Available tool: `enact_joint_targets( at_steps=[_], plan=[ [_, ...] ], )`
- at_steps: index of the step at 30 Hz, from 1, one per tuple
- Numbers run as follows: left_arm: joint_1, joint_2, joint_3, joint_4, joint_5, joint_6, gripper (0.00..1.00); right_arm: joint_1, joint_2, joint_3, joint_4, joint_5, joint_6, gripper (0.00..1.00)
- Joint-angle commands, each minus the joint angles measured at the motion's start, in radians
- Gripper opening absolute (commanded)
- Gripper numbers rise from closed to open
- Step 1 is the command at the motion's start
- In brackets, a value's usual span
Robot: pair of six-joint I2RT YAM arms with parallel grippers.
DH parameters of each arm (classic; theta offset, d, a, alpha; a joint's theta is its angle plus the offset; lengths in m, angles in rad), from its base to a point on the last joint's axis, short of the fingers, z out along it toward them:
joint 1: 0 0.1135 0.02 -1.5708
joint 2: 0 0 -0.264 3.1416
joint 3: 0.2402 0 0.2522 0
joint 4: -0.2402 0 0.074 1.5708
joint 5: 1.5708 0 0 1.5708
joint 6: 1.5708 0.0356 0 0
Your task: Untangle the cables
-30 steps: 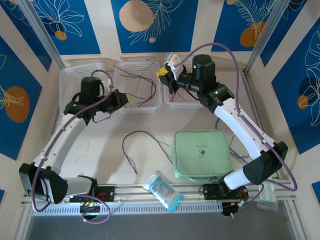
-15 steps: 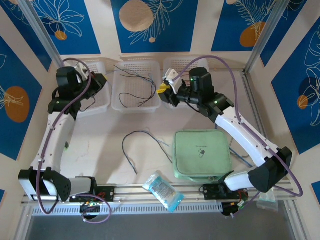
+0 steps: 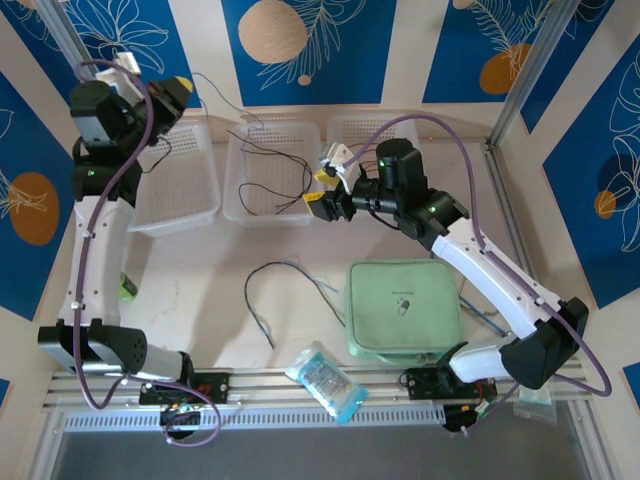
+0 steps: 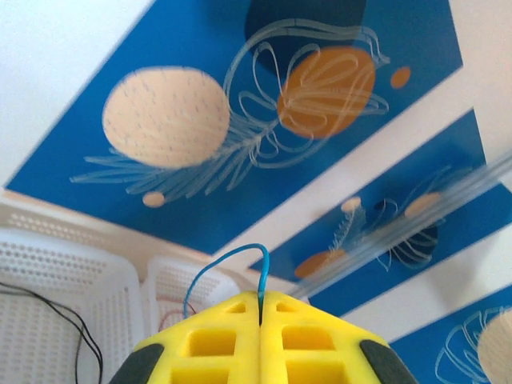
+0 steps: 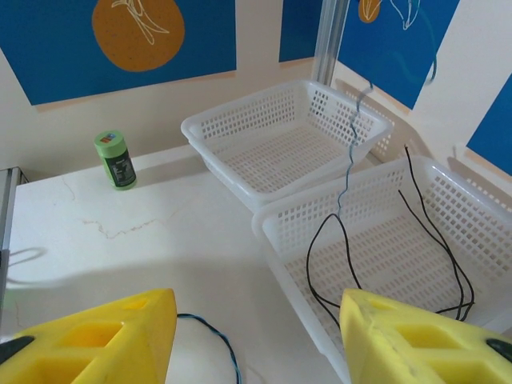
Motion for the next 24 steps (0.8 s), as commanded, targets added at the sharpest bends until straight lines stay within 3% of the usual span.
enact_joint_targets(
  at_steps=[1,7,14,18,24],
  plan=[
    [0.076,0.034,0.062,-0.010,-0.010,0.024,0.00,-0.006,-0.043,-0.012,-0.023,-0.021,0.013,0.57],
    [0.154,0.127,0.176,0.034,0.045,-0.047,0.00,-0.024,-0.066,-0.032,-0.038,-0.014,0.010,0.58],
    [0.185,0.221,0.226,0.030,0.072,-0.060,0.00,-0.048,-0.088,-0.051,-0.045,-0.017,0.015,0.58],
    [0.182,0.241,0.038,0.063,0.084,-0.047,0.00,-0.053,-0.090,-0.065,-0.031,-0.024,0.027,0.58],
    [0.181,0.279,-0.207,0.051,-0.016,0.044,0.00,-0.053,-0.086,-0.071,-0.035,-0.038,0.039,0.58]
  ],
)
